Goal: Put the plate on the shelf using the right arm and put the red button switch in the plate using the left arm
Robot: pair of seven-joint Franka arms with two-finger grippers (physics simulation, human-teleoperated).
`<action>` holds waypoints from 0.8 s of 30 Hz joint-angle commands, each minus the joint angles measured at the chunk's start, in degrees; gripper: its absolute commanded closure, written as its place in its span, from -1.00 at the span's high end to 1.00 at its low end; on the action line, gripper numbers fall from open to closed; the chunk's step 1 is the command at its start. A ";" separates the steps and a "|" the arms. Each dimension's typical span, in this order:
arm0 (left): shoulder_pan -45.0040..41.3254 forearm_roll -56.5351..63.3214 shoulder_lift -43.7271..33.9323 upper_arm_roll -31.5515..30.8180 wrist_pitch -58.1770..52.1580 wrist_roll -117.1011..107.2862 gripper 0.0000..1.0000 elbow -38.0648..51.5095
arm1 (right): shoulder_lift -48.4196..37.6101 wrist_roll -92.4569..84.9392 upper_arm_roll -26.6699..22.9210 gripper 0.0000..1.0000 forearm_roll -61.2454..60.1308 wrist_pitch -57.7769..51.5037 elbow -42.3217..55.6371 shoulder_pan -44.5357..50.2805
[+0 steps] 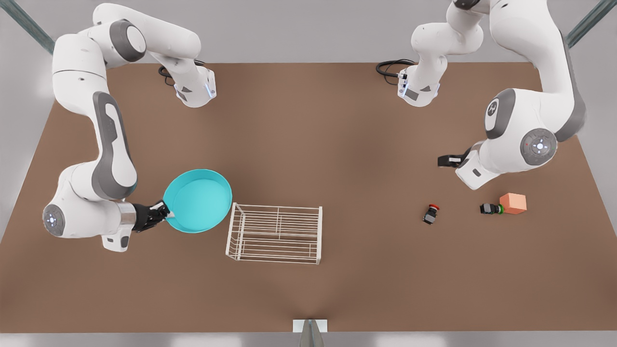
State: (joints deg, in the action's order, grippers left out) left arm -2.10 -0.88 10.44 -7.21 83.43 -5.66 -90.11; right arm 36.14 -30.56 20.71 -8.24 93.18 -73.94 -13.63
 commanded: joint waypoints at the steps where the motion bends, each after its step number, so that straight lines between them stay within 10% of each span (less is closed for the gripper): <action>1: -2.21 1.49 -0.86 -0.17 6.39 16.64 1.00 -0.42 | -0.19 9.12 -4.44 -0.51 -5.56 -1.25 0.37 4.40; 5: -1.33 1.85 -6.67 2.37 30.82 54.79 1.00 -18.00 | 0.08 12.54 -16.31 -0.51 -14.87 -0.37 2.74 15.39; 14: 5.96 3.34 15.04 2.46 60.35 70.61 1.00 -18.35 | 0.95 19.58 -17.10 -0.51 -20.50 4.55 3.10 21.72; 24: 2.98 3.17 14.25 2.11 69.40 62.62 1.00 -26.52 | 5.26 24.32 -21.15 -0.51 -25.07 11.67 5.38 27.52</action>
State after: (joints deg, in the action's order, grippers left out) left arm 1.09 2.06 25.53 -5.10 146.07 41.81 -115.84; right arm 41.22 -15.82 0.12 -31.44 101.70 -68.74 13.29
